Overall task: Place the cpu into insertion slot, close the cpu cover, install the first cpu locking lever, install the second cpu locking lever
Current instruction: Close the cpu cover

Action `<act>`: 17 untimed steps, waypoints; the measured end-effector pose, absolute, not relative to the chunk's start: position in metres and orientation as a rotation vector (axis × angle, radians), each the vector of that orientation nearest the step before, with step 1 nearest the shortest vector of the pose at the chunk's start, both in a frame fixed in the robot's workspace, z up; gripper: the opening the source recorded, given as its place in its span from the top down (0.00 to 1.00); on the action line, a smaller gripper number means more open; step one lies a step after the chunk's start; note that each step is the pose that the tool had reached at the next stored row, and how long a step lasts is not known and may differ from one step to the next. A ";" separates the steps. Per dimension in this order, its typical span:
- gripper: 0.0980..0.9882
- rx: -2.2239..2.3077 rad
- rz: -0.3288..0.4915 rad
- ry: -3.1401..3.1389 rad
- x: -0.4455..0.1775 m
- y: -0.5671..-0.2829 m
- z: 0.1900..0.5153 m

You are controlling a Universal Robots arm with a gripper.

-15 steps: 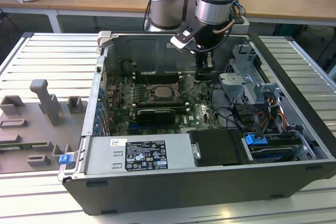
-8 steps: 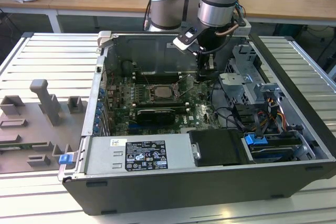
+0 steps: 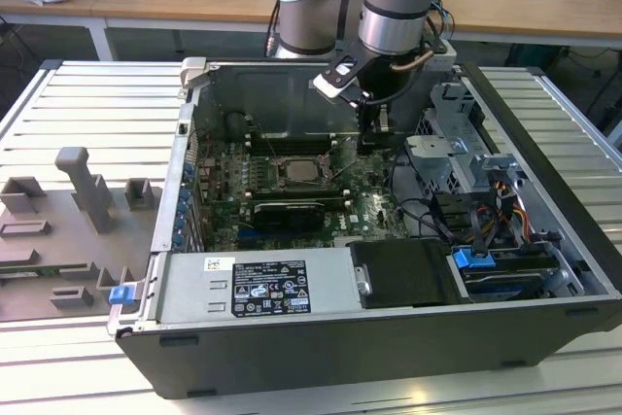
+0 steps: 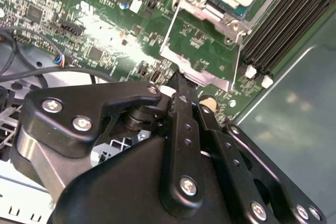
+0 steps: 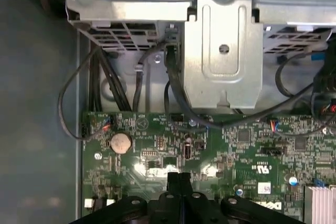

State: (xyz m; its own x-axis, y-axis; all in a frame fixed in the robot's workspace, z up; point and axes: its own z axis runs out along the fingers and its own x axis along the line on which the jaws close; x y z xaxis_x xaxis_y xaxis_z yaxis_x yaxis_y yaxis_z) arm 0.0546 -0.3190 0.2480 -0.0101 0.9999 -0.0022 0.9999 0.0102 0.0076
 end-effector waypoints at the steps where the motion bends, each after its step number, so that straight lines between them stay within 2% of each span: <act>1: 0.99 2.205 0.006 2.228 0.052 -0.319 0.248; 17: 0.99 2.204 0.006 2.229 0.039 -0.319 0.248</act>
State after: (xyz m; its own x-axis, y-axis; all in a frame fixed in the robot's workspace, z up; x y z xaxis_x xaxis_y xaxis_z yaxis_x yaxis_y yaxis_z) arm 0.0392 -0.3189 0.2480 -0.0111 0.9999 -0.0021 0.9999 0.0111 0.0076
